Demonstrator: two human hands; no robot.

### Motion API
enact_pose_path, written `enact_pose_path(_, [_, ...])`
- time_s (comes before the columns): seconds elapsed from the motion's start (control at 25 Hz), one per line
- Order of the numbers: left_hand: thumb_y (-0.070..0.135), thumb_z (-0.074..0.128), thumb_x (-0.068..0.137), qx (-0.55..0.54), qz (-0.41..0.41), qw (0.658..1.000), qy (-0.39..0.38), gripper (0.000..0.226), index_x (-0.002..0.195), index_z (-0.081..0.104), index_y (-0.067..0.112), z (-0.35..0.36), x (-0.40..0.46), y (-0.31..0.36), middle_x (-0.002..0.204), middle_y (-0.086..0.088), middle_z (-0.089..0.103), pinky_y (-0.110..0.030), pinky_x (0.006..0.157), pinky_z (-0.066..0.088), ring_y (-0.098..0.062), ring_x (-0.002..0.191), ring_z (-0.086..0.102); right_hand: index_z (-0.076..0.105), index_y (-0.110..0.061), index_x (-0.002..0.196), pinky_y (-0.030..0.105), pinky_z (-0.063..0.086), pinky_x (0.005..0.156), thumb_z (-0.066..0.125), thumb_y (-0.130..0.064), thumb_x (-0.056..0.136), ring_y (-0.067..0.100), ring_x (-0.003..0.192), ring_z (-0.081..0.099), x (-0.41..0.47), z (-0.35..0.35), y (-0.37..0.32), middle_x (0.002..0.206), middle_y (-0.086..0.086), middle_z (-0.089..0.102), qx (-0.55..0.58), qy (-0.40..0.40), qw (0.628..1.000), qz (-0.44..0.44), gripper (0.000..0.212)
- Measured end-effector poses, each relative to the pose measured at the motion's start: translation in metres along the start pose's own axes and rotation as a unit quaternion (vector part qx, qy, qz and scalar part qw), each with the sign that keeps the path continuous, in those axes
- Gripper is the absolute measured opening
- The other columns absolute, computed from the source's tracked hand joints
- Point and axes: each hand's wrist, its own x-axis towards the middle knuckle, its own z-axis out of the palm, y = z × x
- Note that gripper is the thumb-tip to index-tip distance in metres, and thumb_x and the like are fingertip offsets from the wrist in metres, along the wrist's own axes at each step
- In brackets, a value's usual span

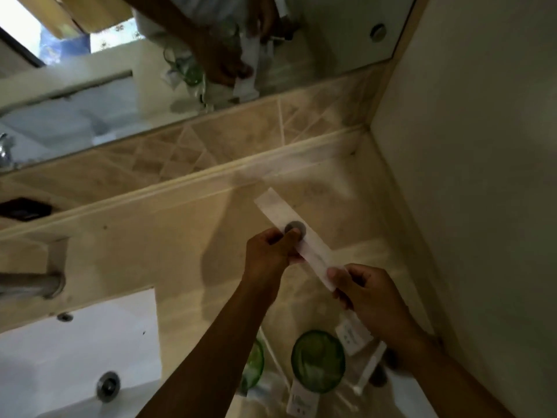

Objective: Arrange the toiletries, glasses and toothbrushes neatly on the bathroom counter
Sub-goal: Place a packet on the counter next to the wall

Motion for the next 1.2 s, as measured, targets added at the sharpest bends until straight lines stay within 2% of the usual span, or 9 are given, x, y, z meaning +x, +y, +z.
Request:
enact_pose_path(0.32, [0.022,0.078,0.084,0.197,-0.044,0.977,-0.061,0.022,0.082,0.075,0.0,0.077,0.094,0.008,0.08,-0.018,0.075,-0.033,0.054,0.054,-0.025,0.063,0.068,0.071,-0.015,0.074,0.035,0.048,0.062,0.058,-0.04,0.095,0.02,0.058,0.058,0.055,-0.034,0.018,0.06,0.005,0.065,-0.017,0.12,0.985,0.119,0.035])
enact_pose_path(0.56, [0.037,0.077,0.084,0.373,-0.013,0.92,-0.119,0.035,0.073,0.075,0.005,0.106,0.138,0.004,0.06,-0.007,0.071,-0.021,0.042,0.046,-0.013,0.042,0.062,0.066,-0.007,0.079,0.034,0.043,0.055,0.057,-0.027,0.098,0.014,0.047,0.052,0.077,-0.033,0.038,0.054,0.006,0.06,0.082,0.23,0.957,0.158,0.028])
enact_pose_path(0.68, [0.049,0.066,0.089,0.525,0.092,0.839,-0.111,0.04,0.07,0.07,0.014,0.106,0.147,-0.001,0.058,0.003,0.063,-0.024,0.053,0.046,-0.012,0.054,0.061,0.066,-0.02,0.106,0.035,0.047,0.054,0.061,-0.025,0.095,0.017,0.048,0.055,0.079,-0.029,0.047,0.065,0.006,0.069,0.118,0.283,0.935,0.18,0.012])
enact_pose_path(0.76, [0.05,0.057,0.094,0.591,0.231,0.769,-0.082,0.038,0.078,0.067,0.017,0.096,0.145,-0.011,0.073,0.001,0.063,-0.032,0.063,0.048,-0.018,0.069,0.059,0.057,-0.037,0.122,0.04,0.055,0.068,0.063,-0.033,0.092,0.018,0.064,0.064,0.068,-0.027,0.051,0.071,-0.002,0.071,0.021,0.298,0.935,0.19,0.031])
enact_pose_path(0.88, [0.035,0.053,0.097,0.601,0.471,0.639,-0.098,0.031,0.105,0.071,0.011,0.072,0.148,-0.032,0.107,-0.012,0.069,-0.044,0.083,0.051,-0.034,0.099,0.062,0.053,-0.038,0.133,0.033,0.052,0.082,0.061,-0.04,0.092,0.007,0.082,0.059,0.054,-0.024,0.043,0.089,-0.016,0.062,-0.153,0.278,0.937,0.143,0.042])
enact_pose_path(0.96, [0.038,0.048,0.098,0.633,0.482,0.593,-0.122,0.042,0.126,0.065,0.012,0.061,0.152,-0.036,0.134,-0.017,0.061,-0.052,0.104,0.044,-0.04,0.127,0.053,0.056,-0.034,0.132,0.027,0.049,0.087,0.056,-0.039,0.094,0.002,0.097,0.053,0.056,-0.021,0.034,0.115,-0.012,0.062,-0.236,0.269,0.932,0.053,0.038])
enact_pose_path(1.04, [0.048,0.036,0.1,0.679,0.441,0.568,-0.147,0.053,0.139,0.055,0.016,0.057,0.155,-0.03,0.151,-0.016,0.046,-0.055,0.117,0.029,-0.038,0.144,0.034,0.056,-0.029,0.135,0.032,0.043,0.105,0.048,-0.043,0.091,0.009,0.125,0.042,0.066,-0.015,0.035,0.142,-0.007,0.049,-0.328,0.24,0.914,-0.012,0.046])
enact_pose_path(1.16, [0.056,0.028,0.1,0.702,0.421,0.55,-0.164,0.062,0.148,0.044,0.019,0.058,0.161,-0.026,0.16,-0.014,0.031,-0.053,0.123,0.013,-0.035,0.151,0.016,0.044,-0.027,0.147,0.03,0.015,0.117,0.044,-0.047,0.09,0.015,0.143,0.018,0.082,-0.009,0.04,0.16,-0.004,0.03,-0.389,0.191,0.901,-0.001,0.061])
enact_pose_path(1.2, [0.058,0.027,0.1,0.705,0.418,0.548,-0.166,0.064,0.149,0.041,0.019,0.06,0.163,-0.025,0.161,-0.013,0.029,-0.053,0.123,0.011,-0.035,0.152,0.013,0.044,-0.026,0.148,0.029,0.013,0.117,0.045,-0.047,0.089,0.015,0.143,0.016,0.085,-0.009,0.041,0.16,-0.002,0.031,-0.397,0.195,0.897,0.009,0.062])
